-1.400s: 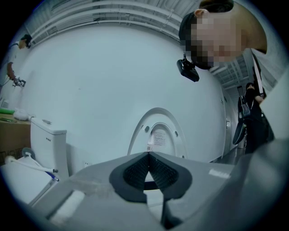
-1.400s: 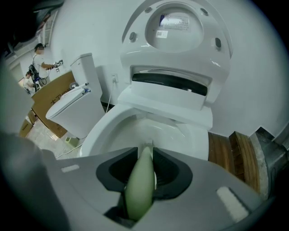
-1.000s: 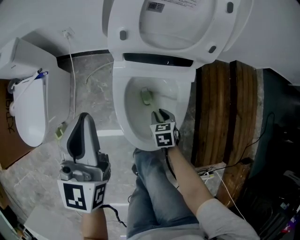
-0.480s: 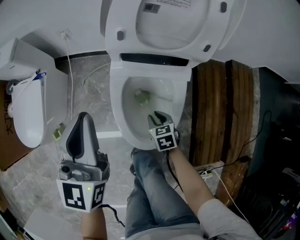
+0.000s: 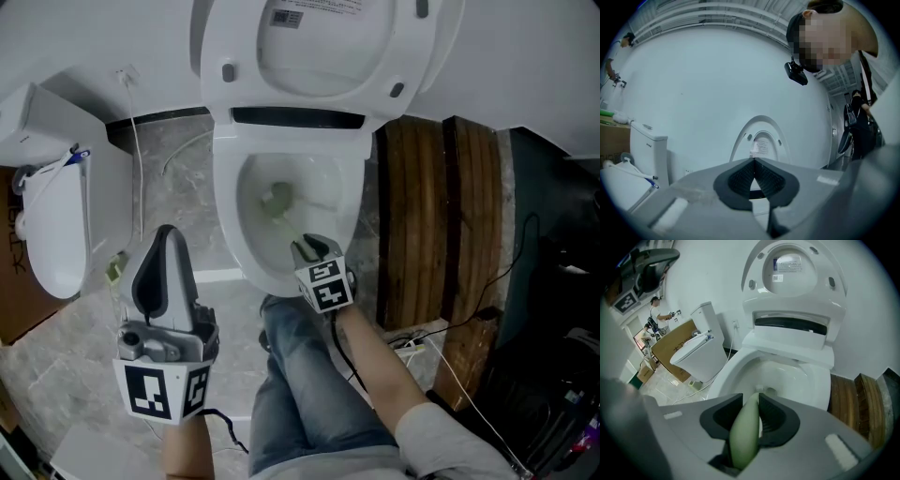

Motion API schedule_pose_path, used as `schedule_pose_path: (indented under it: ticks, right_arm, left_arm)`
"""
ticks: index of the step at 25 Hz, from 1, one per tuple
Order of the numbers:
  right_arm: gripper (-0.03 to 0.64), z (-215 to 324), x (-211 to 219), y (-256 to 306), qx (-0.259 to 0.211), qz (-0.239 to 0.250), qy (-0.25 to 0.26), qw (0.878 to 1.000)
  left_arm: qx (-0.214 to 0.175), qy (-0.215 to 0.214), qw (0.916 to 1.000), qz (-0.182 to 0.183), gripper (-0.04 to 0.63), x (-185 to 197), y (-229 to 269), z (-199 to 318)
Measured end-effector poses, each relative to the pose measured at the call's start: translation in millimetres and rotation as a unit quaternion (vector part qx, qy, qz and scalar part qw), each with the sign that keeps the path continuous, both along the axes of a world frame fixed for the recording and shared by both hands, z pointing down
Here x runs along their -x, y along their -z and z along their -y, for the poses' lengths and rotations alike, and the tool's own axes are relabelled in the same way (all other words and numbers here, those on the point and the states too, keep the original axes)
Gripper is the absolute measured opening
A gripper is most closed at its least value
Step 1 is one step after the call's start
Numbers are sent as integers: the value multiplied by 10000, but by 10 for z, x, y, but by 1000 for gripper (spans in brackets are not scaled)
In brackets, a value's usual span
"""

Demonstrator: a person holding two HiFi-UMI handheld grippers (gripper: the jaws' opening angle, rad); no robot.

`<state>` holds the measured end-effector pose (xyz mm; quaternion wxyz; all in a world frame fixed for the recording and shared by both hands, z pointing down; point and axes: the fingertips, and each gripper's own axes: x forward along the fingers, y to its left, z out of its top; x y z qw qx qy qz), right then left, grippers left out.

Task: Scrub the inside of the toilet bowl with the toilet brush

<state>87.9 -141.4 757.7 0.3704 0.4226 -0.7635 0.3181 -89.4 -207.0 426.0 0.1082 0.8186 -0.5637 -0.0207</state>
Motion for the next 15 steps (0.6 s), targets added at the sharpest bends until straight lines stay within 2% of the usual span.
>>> schedule_pose_path:
  ticks: [9,15]
  right_arm:
    - [106,-229,-149,10,128,-114,-81,9998]
    - [104,-248,-299,-24,210,-301,-322,9988]
  left_arm:
    - [-56,-68,10000,30,3,-74,82,-104]
    - [-74,-93,9999,45,3,-102,100,-117]
